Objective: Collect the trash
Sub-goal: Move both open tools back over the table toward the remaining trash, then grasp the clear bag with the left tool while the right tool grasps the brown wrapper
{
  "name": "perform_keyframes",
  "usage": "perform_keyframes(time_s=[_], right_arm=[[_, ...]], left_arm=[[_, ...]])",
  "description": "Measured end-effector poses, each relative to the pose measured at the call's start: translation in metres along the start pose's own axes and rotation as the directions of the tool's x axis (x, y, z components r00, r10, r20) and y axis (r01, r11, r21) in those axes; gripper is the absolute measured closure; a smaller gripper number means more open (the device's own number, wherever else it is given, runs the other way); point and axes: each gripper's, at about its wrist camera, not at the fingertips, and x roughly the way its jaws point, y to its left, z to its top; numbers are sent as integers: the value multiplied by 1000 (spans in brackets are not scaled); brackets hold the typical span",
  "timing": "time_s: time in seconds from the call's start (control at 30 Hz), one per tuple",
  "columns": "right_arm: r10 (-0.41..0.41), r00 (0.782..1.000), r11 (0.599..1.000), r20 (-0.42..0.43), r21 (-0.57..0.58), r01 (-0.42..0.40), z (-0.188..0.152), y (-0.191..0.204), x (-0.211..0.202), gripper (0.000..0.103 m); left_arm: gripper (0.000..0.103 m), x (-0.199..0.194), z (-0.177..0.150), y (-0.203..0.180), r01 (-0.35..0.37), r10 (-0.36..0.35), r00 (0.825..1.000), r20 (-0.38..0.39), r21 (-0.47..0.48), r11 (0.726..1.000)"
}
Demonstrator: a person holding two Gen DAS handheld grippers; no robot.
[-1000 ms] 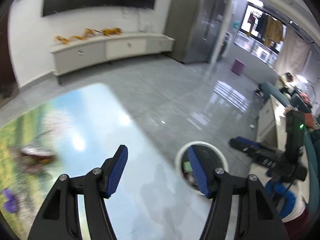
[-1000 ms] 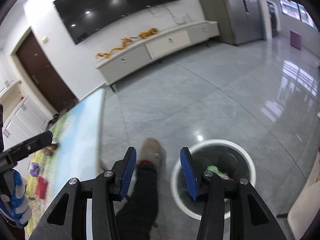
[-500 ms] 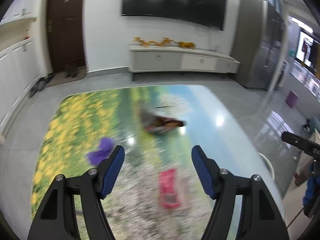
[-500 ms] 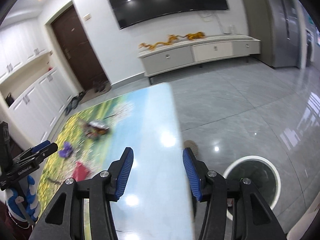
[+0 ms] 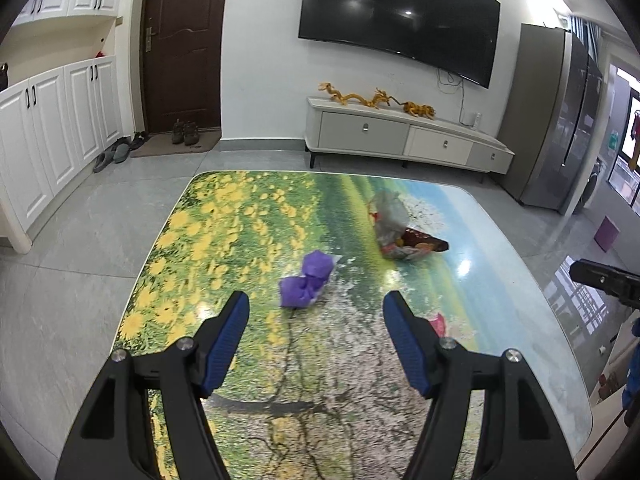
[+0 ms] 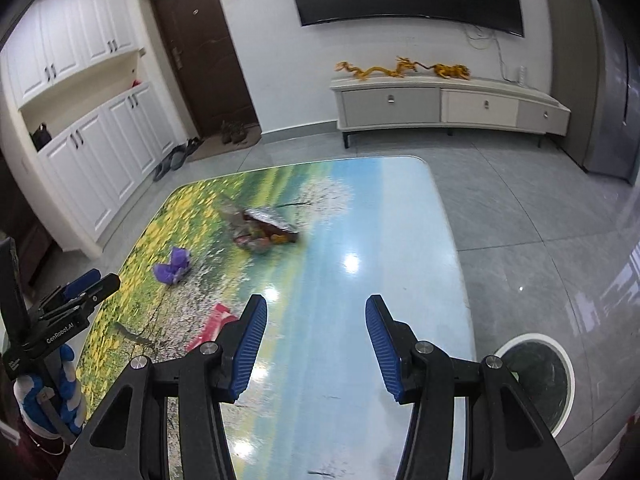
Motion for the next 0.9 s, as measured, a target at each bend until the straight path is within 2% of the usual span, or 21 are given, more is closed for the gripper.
perform_keyframes(time_s=[0.33,0.5,0.67,0.9], right_arm=[[26,998,996,-53,-80,-31,18,31,42,54],[37,997,993,-72,-110,-45,28,31,61,54],[53,994,988,-94,-141,-66,40,27,85,54],[82,989,969,-125,-220,-108,59,25,123,54]], left_arm=[[35,22,3,15,10,-11,999,-36,-24,1000],[35,43,11,6,56,-55,997,-59,9,998],[35,69,27,-17,141,-137,987,-83,40,989],[35,127,48,-41,201,-199,968,-152,1,980]])
